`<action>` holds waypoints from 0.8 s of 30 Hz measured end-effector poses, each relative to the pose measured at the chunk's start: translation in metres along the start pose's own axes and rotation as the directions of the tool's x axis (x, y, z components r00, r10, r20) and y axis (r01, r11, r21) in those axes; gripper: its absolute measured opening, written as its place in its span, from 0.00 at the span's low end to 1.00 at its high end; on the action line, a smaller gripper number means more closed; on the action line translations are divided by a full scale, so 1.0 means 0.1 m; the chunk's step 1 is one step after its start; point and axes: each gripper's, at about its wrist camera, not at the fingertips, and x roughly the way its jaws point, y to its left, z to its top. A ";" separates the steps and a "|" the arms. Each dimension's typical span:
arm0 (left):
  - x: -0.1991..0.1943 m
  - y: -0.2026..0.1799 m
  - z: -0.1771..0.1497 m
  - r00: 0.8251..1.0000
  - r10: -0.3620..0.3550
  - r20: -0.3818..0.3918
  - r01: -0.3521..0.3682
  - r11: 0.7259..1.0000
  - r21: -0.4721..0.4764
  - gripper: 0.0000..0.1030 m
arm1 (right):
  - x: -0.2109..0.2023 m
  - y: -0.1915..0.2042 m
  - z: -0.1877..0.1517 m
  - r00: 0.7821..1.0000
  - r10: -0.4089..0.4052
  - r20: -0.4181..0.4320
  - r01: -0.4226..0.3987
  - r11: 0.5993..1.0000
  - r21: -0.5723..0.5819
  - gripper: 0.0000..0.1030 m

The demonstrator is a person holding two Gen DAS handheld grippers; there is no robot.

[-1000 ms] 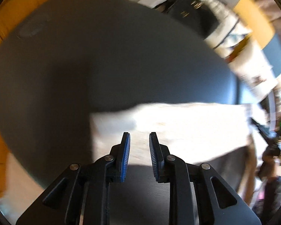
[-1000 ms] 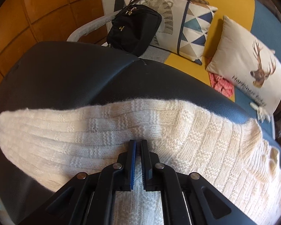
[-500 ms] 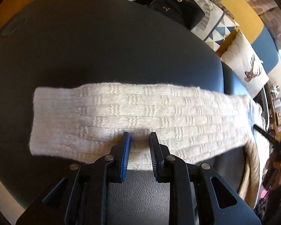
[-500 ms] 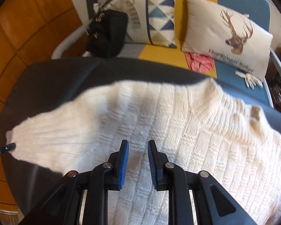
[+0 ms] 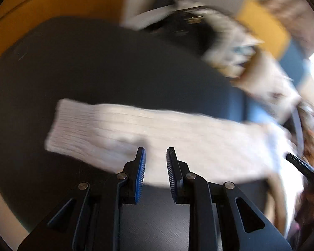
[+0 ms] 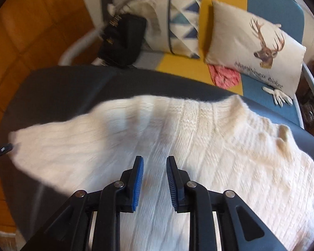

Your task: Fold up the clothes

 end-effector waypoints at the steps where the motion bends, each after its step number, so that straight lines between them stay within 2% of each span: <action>1: -0.11 -0.13 -0.12 0.998 -0.061 0.004 0.060 0.997 0.041 0.22 | -0.13 -0.01 -0.12 1.000 0.024 0.006 -0.024 1.000 -0.006 0.22; 3: -0.14 -0.44 -0.47 0.983 -0.172 -0.065 0.179 0.977 0.115 0.22 | -0.39 -0.03 -0.37 0.997 0.070 0.015 -0.069 0.997 -0.017 0.22; 5: -0.17 -0.76 -0.83 0.952 -0.272 -0.142 0.295 0.939 0.179 0.22 | -0.57 -0.08 -0.63 0.996 0.090 0.008 -0.089 0.996 -0.024 0.22; 7: -0.08 -1.07 -1.17 0.926 -0.308 -0.218 0.354 0.909 0.219 0.22 | -0.69 -0.15 -0.89 0.998 0.070 0.000 -0.070 0.997 -0.022 0.22; 9: 0.02 -1.35 -1.44 0.898 -0.335 -0.286 0.406 0.880 0.246 0.22 | -0.76 -0.20 -1.10 1.000 0.018 -0.003 -0.018 1.000 -0.024 0.22; 12: 0.23 -1.62 -1.61 0.872 -0.345 -0.347 0.437 0.869 0.232 0.22 | -0.83 -0.33 -1.34 1.000 -0.014 0.002 0.014 1.000 0.012 0.22; 14: 0.31 -1.66 -1.68 0.861 -0.355 -0.364 0.445 0.873 0.201 0.22 | -0.85 -0.44 -1.46 0.999 -0.038 0.009 0.038 0.998 0.048 0.22; 16: 0.38 -1.69 -1.68 0.858 -0.351 -0.375 0.440 0.879 0.183 0.22 | -0.86 -0.57 -1.56 0.998 -0.060 0.020 0.058 0.994 0.092 0.22; 18: 0.48 -1.75 -1.65 0.862 -0.329 -0.385 0.423 0.886 0.189 0.22 | -0.86 -0.72 -1.65 0.998 -0.052 0.021 0.048 0.987 0.156 0.22; 19: 0.53 -1.78 -1.63 0.865 -0.317 -0.388 0.413 0.890 0.192 0.22 | -0.86 -0.79 -1.69 0.998 -0.055 0.021 0.050 0.982 0.182 0.22; 20: 0.55 -1.79 -1.65 0.875 -0.298 -0.381 0.394 0.896 0.204 0.22 | -0.86 -0.86 -1.73 0.998 -0.055 0.021 0.050 0.977 0.206 0.22; 24: 0.45 -1.75 -1.68 0.886 -0.275 -0.373 0.371 0.904 0.213 0.22 | -0.81 -0.99 -1.83 0.999 -0.032 0.018 0.026 0.962 0.271 0.22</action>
